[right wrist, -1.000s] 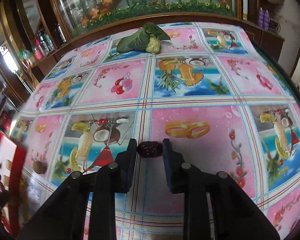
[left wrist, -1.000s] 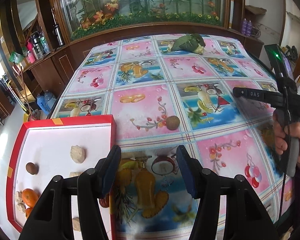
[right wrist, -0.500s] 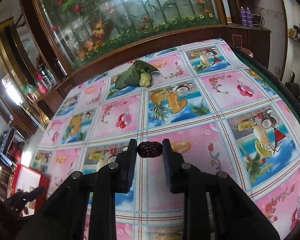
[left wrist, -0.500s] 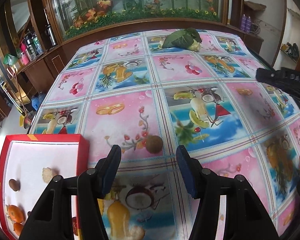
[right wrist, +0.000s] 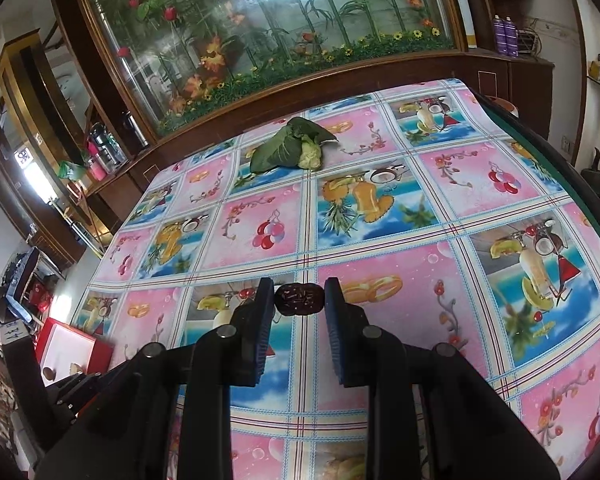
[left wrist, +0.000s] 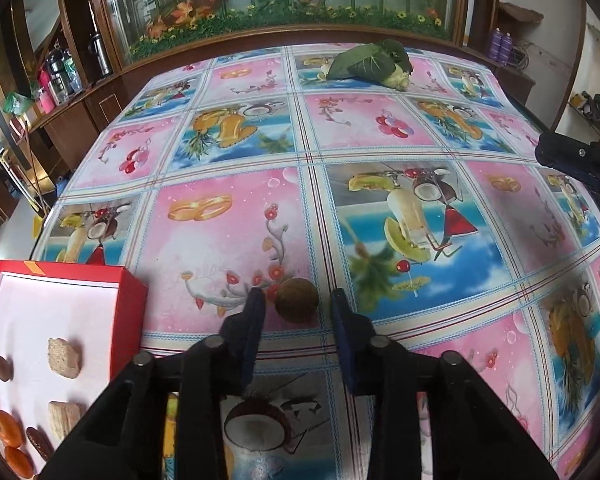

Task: Organize fruits
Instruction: 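Grasp another dark date with the right gripper while the left gripper grasps a brown round nut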

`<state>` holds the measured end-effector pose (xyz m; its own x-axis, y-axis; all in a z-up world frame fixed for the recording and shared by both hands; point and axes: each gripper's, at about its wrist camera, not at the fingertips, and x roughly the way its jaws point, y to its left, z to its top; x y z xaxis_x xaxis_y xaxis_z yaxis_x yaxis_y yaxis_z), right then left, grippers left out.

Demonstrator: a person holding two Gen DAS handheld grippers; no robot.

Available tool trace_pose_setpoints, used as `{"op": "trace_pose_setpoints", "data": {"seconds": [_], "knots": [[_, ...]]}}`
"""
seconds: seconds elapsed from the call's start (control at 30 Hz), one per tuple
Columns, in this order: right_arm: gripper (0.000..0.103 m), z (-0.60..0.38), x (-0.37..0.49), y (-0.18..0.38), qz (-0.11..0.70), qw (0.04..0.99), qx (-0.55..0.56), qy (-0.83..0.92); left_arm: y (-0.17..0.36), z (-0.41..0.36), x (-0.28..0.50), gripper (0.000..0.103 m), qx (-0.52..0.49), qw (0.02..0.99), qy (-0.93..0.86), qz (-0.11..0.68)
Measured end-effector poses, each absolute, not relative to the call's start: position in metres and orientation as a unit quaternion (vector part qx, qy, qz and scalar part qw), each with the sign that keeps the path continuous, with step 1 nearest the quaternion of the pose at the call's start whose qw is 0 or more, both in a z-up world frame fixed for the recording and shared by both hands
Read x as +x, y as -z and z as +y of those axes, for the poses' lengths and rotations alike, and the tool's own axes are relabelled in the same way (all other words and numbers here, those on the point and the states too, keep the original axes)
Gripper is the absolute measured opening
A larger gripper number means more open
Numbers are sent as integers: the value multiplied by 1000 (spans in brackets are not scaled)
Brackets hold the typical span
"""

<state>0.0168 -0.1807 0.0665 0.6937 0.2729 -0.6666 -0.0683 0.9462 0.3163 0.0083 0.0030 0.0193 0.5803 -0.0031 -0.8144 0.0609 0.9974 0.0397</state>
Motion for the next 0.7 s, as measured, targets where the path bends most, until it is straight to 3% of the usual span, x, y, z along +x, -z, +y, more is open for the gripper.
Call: {"op": "trace_pose_setpoints", "data": {"seconds": [0.13,0.43,0.7], "knots": [[27,-175,16,-65,382,910,126,-98,-17,3,10,22,26,889,22,457],[27,-166,12,-65,380,912,111,-108,-22,3,6,22,16,893,24,449],[27,-150,-2,-74,358,917,104,-144,-63,16,-41,22,16,915,28,403]]}}
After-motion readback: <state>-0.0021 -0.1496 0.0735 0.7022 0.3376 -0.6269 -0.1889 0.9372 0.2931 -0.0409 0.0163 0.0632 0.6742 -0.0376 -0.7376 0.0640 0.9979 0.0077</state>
